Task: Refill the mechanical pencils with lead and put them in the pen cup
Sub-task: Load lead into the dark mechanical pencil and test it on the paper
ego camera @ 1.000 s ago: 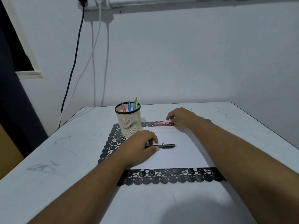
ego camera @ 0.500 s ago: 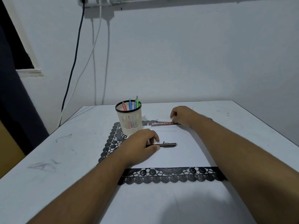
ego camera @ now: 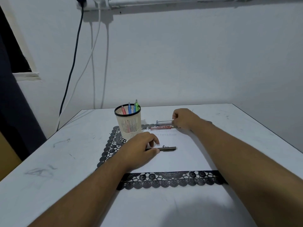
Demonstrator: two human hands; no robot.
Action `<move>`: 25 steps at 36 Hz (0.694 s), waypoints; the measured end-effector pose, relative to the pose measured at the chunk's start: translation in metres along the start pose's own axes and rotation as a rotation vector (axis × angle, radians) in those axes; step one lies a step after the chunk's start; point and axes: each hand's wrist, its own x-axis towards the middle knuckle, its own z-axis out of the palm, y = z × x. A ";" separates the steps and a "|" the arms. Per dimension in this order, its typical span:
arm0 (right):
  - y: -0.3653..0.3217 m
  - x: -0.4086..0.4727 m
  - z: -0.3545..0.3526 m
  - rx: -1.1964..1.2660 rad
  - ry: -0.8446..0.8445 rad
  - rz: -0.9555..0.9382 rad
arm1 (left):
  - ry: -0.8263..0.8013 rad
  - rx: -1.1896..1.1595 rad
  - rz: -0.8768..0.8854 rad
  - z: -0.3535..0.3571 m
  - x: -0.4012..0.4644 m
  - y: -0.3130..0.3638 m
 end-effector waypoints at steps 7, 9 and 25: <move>-0.017 -0.034 -0.029 0.393 0.183 -0.014 | 0.204 0.061 0.102 -0.009 0.000 0.006; -0.025 -0.052 -0.036 0.497 0.179 -0.018 | 0.284 0.071 0.119 -0.011 0.002 0.005; -0.060 -0.121 -0.007 1.341 -0.388 0.164 | 0.435 -0.800 -0.056 -0.016 0.003 0.031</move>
